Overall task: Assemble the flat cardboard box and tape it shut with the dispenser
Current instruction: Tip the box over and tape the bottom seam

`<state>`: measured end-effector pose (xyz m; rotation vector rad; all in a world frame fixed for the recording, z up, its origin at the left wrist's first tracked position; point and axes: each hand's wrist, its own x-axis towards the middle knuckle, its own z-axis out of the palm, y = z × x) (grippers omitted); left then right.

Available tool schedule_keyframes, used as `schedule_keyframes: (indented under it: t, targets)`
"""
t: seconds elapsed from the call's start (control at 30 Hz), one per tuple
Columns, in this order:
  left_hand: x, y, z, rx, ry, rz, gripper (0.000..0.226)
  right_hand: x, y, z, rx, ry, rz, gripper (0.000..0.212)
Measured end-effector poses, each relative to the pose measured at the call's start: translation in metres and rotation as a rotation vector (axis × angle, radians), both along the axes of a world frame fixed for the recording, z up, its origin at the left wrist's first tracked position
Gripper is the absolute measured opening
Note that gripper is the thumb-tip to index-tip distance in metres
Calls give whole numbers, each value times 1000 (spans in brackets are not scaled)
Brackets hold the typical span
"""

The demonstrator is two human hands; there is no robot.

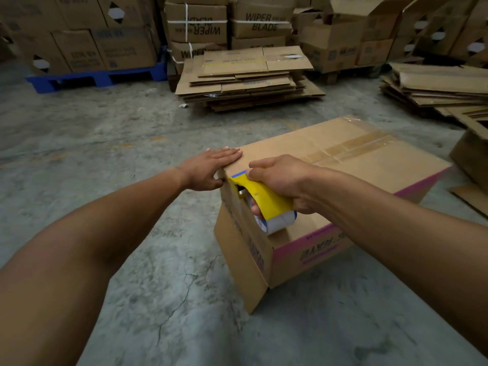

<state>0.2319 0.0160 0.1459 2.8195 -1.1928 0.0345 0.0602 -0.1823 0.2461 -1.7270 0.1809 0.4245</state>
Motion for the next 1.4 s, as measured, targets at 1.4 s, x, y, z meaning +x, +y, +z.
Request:
schedule_keyframes:
  t: [1.4]
  targets:
    - [-122, -62, -127, 112, -27, -1, 89, -53, -35, -118, -275, -13, 20, 41]
